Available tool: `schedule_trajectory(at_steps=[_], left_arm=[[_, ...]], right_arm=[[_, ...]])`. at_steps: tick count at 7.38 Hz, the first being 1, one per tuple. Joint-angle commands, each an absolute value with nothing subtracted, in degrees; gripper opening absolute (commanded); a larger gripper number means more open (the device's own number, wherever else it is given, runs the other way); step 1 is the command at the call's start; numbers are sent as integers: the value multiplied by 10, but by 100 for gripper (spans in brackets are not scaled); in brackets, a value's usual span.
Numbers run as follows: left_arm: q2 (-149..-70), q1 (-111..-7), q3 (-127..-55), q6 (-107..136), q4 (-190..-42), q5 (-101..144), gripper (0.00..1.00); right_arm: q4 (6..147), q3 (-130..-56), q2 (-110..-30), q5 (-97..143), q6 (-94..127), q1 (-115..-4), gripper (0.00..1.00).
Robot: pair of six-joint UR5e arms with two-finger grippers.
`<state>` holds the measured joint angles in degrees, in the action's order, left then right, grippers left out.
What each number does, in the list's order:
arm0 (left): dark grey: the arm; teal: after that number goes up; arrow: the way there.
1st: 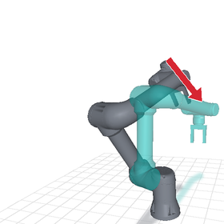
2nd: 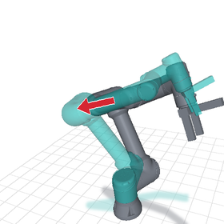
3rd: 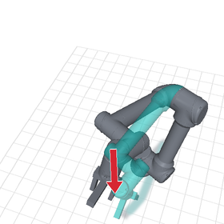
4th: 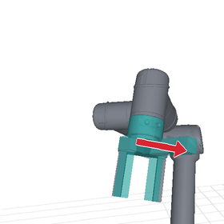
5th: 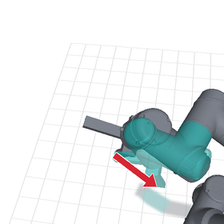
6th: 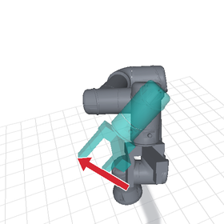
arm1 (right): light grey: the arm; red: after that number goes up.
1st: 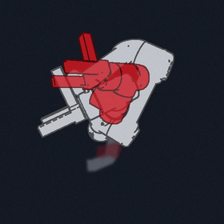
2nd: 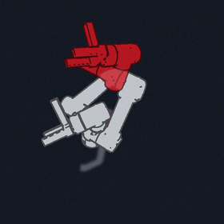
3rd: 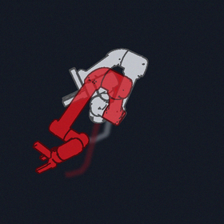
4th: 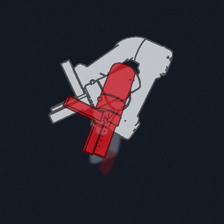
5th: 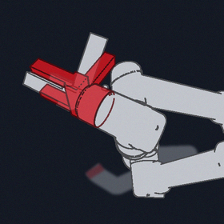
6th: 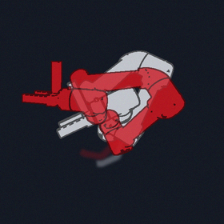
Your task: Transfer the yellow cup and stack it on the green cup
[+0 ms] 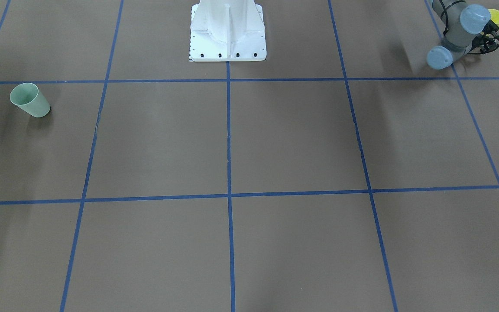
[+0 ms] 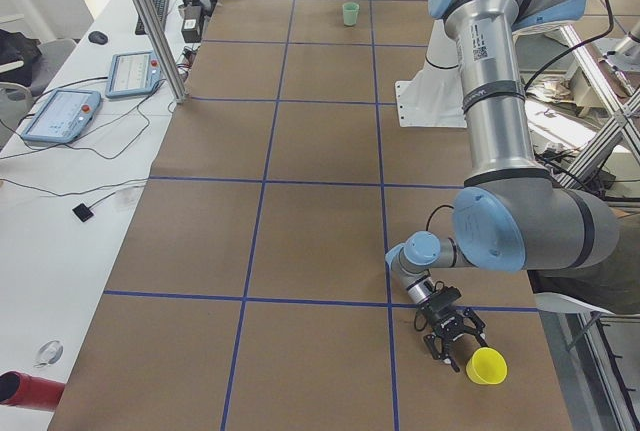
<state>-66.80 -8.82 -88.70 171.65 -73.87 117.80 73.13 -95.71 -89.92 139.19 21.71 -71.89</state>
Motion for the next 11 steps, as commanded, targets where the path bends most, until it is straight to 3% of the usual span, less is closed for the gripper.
schedule_trajectory(at_steps=[1, 6, 7, 9, 11], left_arm=[[-668, -85, -864, 1717, -751, 1192, 99], [-668, -74, -857, 1717, -758, 1225, 99], [-668, -72, -856, 1719, -758, 1230, 91], [-667, -59, -846, 1726, -758, 1229, 63], [-656, -54, -841, 1724, -758, 1222, 57]], right_arm=[[731, -957, -896, 1392, 218, -718, 100], [731, -955, -891, 1391, 218, -714, 100], [732, -955, -889, 1390, 218, -714, 100], [732, -957, -889, 1391, 219, -714, 100], [732, -958, -889, 1393, 220, -714, 100]])
